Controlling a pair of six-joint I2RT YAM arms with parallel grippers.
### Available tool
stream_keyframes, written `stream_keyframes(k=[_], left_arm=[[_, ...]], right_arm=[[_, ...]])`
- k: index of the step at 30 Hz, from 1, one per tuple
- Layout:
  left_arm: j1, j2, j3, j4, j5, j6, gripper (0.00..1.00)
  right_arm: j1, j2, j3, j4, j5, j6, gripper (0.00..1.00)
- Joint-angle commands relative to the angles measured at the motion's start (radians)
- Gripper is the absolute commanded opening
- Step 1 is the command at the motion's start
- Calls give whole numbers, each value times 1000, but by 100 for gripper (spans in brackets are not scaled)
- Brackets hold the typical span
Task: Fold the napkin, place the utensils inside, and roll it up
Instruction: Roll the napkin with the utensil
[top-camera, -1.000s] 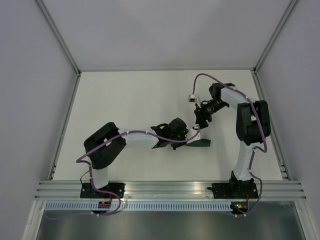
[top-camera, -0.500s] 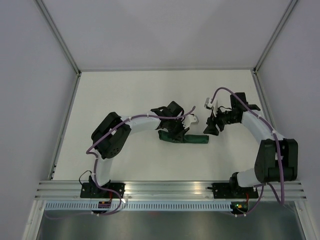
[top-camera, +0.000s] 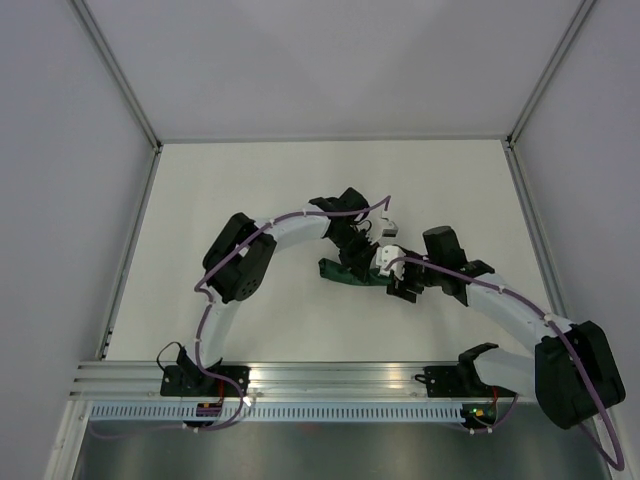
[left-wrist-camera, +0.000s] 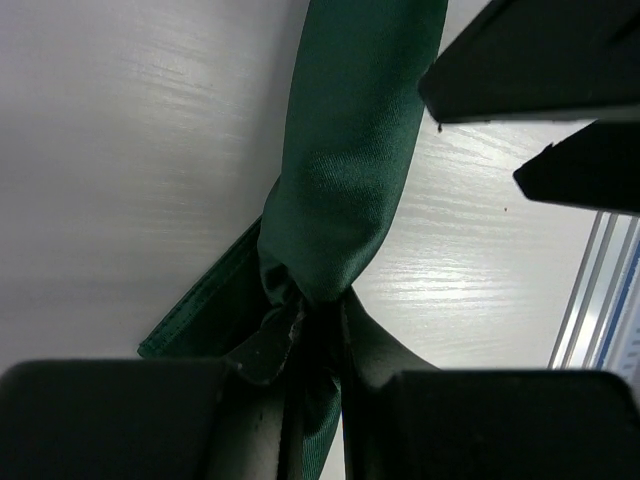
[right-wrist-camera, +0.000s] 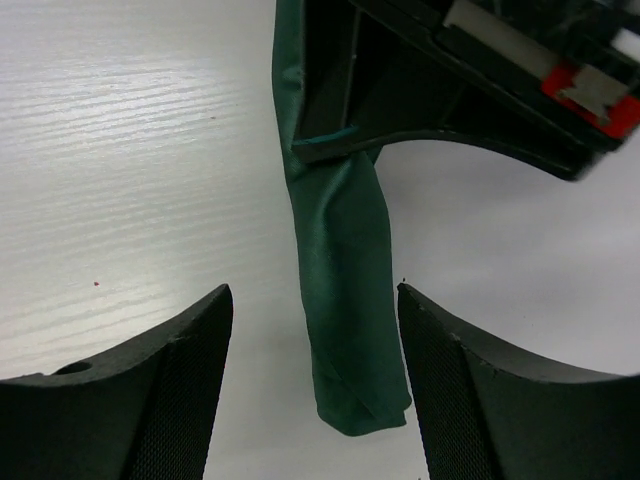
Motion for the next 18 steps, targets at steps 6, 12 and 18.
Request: stream_keyframes(k=[6, 12, 18], left_arm=[[11, 101, 66, -142, 50, 14, 12], [14, 118, 90, -159, 51, 18, 13], [18, 131, 120, -182, 62, 31, 16]], right_arm=[[110, 65, -16, 201, 159, 13, 73], [156, 140, 13, 181, 181, 8, 73], [193, 203, 33, 196, 221, 15, 73]])
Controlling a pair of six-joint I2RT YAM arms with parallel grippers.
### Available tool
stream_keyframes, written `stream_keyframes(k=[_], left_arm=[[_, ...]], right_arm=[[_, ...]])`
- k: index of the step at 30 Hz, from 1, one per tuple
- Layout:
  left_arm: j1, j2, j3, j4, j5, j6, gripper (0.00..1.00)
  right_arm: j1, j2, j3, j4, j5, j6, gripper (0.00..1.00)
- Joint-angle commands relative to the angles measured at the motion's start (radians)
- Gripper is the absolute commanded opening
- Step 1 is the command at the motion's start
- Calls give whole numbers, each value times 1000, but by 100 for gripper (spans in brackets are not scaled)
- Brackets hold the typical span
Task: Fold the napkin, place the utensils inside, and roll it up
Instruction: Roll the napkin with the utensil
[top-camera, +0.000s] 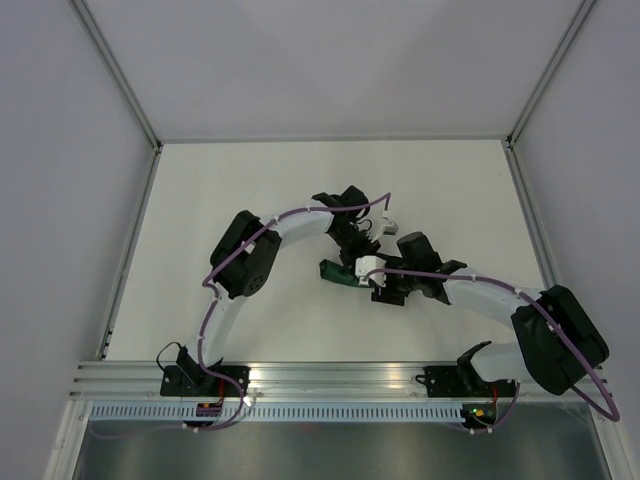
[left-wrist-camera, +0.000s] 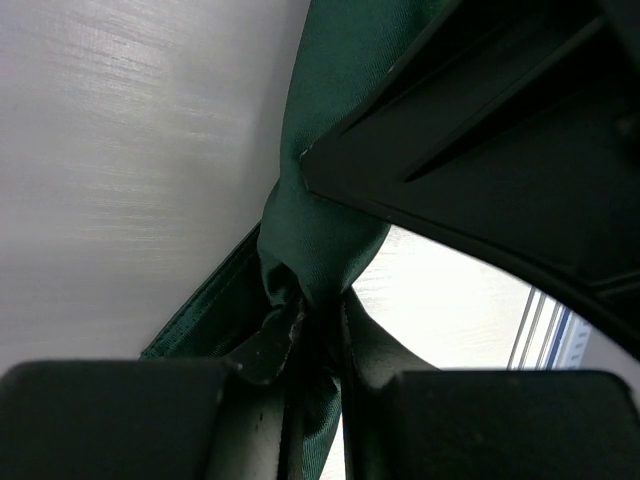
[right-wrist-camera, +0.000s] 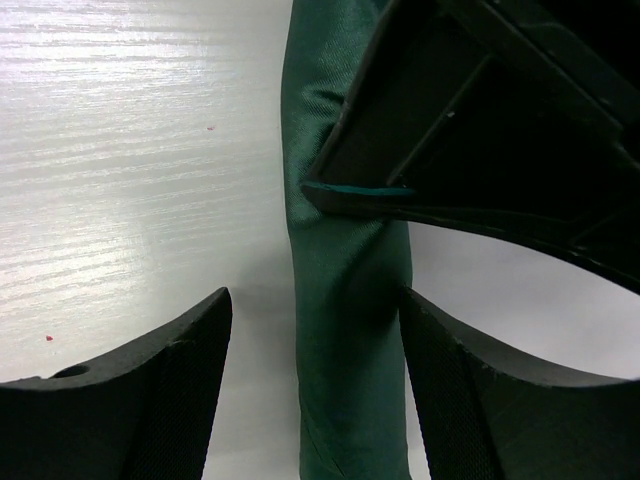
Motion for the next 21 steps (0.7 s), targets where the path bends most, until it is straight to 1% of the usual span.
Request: stream_keyframes(k=[1, 5, 7, 8, 11, 16, 18, 21], left_arm=[[0, 57, 17, -69, -22, 31, 17], [2, 71, 40, -84, -9, 44, 21], [2, 77, 46, -89, -8, 47, 24], [3, 79, 50, -92, 0, 47, 29], [3, 87, 60, -96, 1, 50, 35], [12, 77, 72, -75, -11, 41, 47], [18, 55, 69, -37, -15, 19, 62], [37, 12, 57, 19, -26, -24, 62]], right_arm=[[17, 34, 50, 38, 29, 13, 73], [31, 66, 66, 49, 48, 23, 72], [36, 77, 74, 46, 52, 29, 70], [37, 89, 85, 41, 52, 32, 69], [37, 119, 99, 31, 57, 35, 62], [37, 150, 128, -12, 61, 38, 46], [37, 159, 140, -35, 60, 49, 40], [37, 175, 160, -72, 61, 70, 35]])
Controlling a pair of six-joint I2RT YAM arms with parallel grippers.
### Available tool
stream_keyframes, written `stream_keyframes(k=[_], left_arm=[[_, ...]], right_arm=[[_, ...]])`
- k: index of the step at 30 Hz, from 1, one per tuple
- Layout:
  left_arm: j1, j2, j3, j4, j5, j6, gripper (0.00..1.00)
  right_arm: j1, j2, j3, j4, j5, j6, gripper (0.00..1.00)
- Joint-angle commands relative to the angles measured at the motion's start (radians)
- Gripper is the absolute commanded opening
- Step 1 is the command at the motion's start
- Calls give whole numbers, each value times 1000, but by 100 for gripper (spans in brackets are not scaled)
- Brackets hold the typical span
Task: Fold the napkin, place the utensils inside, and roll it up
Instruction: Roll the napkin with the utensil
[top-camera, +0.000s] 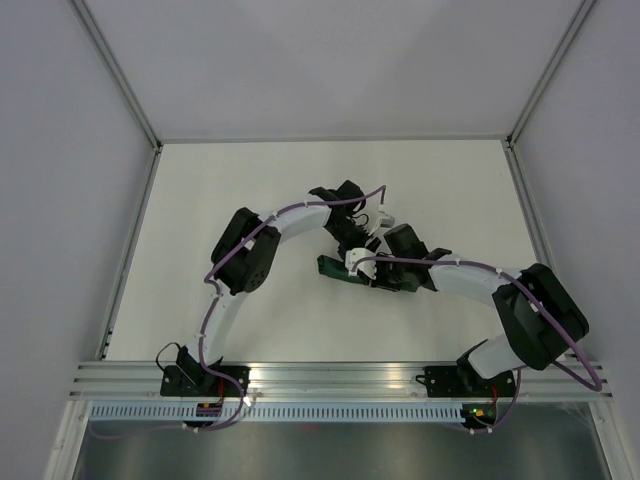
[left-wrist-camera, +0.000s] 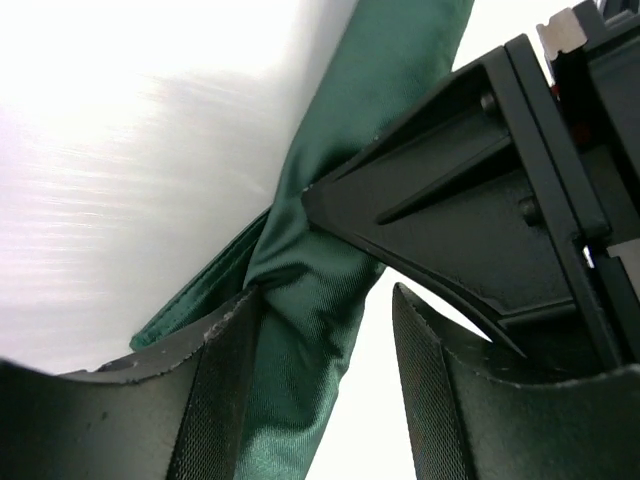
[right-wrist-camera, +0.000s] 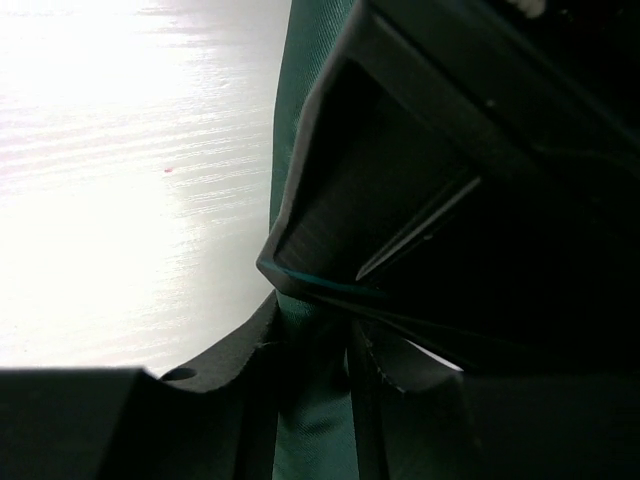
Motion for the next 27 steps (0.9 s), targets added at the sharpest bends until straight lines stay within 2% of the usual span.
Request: stream_keyframes(k=[1, 10, 15, 21, 27], left_arm=[[14, -38, -14, 107, -77, -37, 62], [104, -173, -102, 323, -134, -213, 62], [138, -258, -97, 431, -203, -313, 62], [144, -383, -114, 491, -246, -431, 62], [146, -498, -204, 512, -390, -528, 62]], right_arm=[[5, 31, 47, -45, 14, 41, 34], [2, 92, 118, -125, 6, 177, 32], [-8, 155, 172, -146, 5, 262, 32], [-63, 272, 257, -174, -15, 383, 32], [-109, 405, 368, -173, -10, 560, 32]])
